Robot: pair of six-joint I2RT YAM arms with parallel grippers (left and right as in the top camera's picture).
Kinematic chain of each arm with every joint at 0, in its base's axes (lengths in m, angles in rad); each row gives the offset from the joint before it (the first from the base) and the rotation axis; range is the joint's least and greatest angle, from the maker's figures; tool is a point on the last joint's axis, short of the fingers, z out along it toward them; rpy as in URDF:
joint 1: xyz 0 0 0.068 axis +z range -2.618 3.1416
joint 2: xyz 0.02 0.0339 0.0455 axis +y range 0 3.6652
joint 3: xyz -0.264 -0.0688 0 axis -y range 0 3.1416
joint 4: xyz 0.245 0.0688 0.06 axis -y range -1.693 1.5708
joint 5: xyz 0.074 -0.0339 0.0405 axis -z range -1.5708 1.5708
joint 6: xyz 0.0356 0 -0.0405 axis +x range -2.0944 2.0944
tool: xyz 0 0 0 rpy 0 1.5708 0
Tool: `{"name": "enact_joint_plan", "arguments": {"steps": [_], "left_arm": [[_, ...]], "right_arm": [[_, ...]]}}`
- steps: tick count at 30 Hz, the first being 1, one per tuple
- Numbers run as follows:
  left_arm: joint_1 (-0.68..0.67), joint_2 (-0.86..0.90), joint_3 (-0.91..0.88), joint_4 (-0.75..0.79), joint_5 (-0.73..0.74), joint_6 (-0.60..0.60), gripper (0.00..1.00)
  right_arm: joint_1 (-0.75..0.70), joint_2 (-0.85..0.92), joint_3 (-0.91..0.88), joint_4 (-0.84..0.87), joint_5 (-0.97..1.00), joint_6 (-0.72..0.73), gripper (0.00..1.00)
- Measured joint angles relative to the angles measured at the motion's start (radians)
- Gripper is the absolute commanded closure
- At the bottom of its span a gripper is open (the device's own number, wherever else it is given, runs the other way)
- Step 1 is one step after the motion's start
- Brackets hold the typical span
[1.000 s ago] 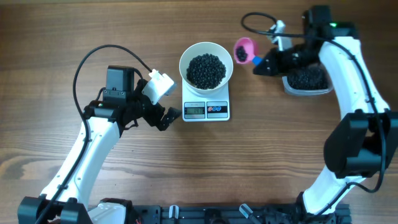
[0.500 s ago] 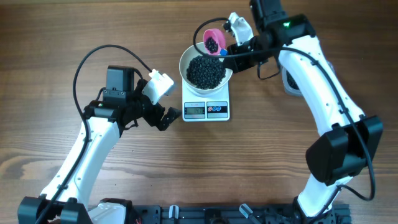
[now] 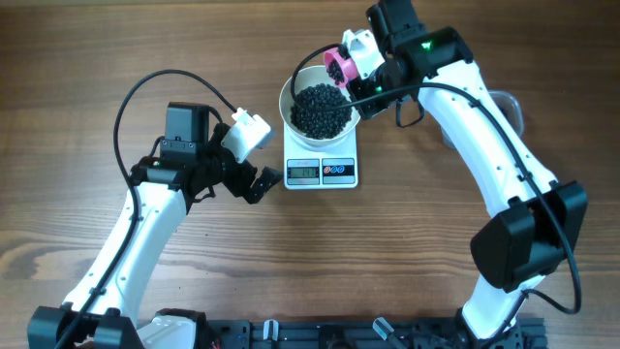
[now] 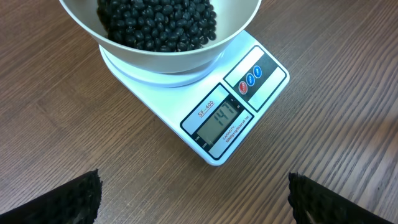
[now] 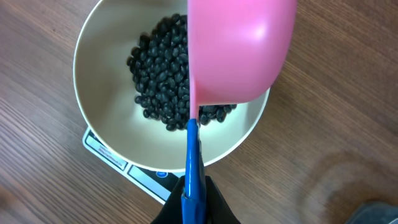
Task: Scoop item into bowl and weigh 150g on scale
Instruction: 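Move the scoop over the white bowl and pour beans in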
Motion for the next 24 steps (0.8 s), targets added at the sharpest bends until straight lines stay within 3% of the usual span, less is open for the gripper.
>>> {"name": "enact_joint_plan", "arguments": {"steps": [15,24], "left_arm": [[0.0,0.0,0.0,0.0,0.0,0.0,0.0],[0.0,0.0,0.0,0.0,0.0,0.0,0.0]], "right_arm": [[-0.014,0.0,0.0,0.001,-0.058,-0.024,0.96],[-0.102,0.0,0.0,0.001,-0.264,-0.008,0.96]]}}
